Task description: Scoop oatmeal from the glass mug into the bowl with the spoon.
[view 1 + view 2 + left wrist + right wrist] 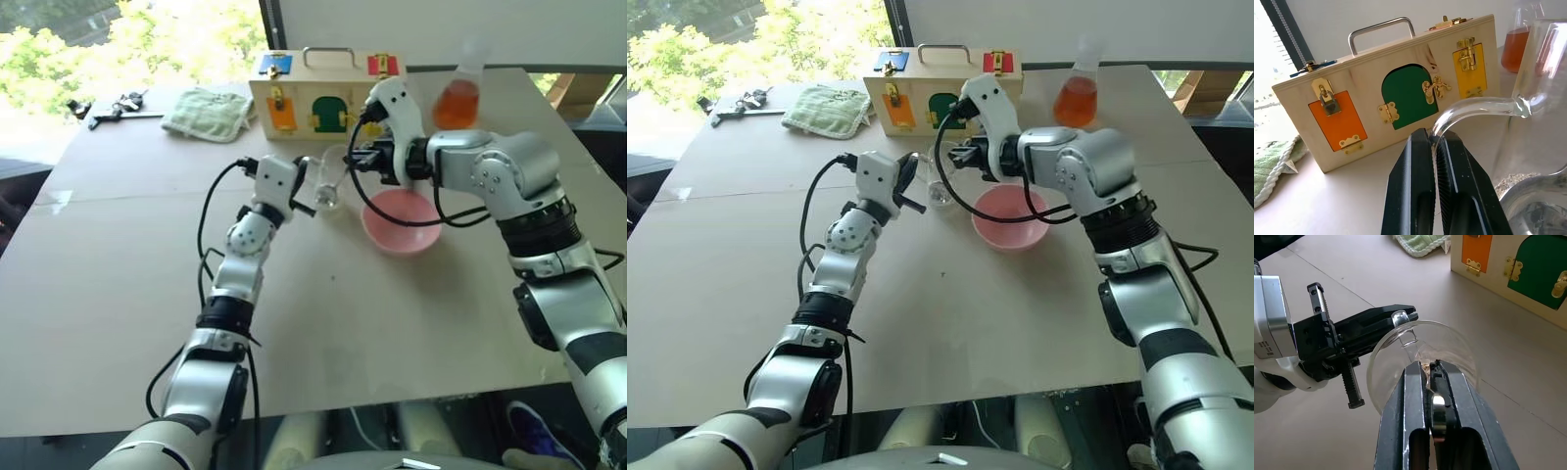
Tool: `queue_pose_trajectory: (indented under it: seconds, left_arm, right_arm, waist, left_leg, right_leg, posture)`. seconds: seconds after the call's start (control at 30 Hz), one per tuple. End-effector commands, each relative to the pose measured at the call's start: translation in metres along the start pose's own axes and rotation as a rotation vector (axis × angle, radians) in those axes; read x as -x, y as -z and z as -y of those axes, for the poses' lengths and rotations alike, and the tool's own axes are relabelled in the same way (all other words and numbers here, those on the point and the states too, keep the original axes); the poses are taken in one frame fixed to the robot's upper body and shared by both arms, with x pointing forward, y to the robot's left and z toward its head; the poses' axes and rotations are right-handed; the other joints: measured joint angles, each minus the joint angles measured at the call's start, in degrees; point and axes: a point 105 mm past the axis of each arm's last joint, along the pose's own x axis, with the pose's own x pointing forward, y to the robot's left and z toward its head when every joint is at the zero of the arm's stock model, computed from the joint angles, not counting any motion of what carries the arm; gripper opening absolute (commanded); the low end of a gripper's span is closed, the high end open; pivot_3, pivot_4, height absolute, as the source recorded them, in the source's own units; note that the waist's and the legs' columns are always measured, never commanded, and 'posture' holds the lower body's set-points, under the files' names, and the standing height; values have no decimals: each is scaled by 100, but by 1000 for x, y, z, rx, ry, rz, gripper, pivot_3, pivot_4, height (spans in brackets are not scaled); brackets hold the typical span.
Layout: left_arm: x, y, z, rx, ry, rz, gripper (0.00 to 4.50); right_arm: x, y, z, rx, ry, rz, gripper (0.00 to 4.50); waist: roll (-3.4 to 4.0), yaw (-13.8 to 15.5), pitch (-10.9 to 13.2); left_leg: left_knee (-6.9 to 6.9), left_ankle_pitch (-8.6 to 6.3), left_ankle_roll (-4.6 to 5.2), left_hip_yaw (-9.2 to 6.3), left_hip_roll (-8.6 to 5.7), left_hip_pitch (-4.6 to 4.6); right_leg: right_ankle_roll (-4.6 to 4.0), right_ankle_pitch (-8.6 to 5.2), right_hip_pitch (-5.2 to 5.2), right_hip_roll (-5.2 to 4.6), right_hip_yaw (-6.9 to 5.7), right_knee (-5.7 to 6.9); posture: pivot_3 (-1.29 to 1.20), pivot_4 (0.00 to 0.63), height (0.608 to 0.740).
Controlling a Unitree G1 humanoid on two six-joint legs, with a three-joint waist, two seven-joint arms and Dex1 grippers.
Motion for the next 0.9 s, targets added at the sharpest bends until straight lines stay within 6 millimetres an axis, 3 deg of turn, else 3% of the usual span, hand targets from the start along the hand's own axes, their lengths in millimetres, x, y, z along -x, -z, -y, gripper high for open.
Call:
queue_pose_trajectory:
  seconds: [0.03,0.4,0.57,0.73,0.9]
  left_arm:
    - [-9,-31,-1,-32,20,126,18]
    - [-9,-23,3,-49,36,97,18]
    - [-9,-24,-2,-66,12,100,18]
    - [-9,-25,-4,-67,0,104,18]
    - [-8,-24,-3,-68,-5,103,18]
  right_arm:
    - [9,-24,3,73,19,77,0]
    - [18,-31,11,210,54,88,0]
    - [17,-17,7,235,21,36,0]
    - [16,-7,-5,169,-50,7,0]
    - [18,-12,-7,37,-68,10,0]
  waist:
    - [0,9,0]
    - [0,-6,0]
    - [0,-5,0]
    - [0,-10,0]
    - [0,-4,0]
  left_leg:
    - [0,0,0,0,0,0]
    - [1,0,0,3,-2,-1]
    - [3,0,0,3,-2,-1]
    - [4,0,0,3,-2,-1]
    - [7,0,-1,3,-2,-1]
  right_leg:
    - [0,0,0,0,0,0]
    - [0,0,-6,-3,-5,6]
    - [0,0,-6,-4,-6,5]
    - [0,0,-6,-4,-7,8]
    - [0,0,-6,-4,-7,10]
  posture:
    - [0,150,740]
    - [0,150,740]
    - [0,150,740]
    - [0,150,740]
    - [0,150,740]
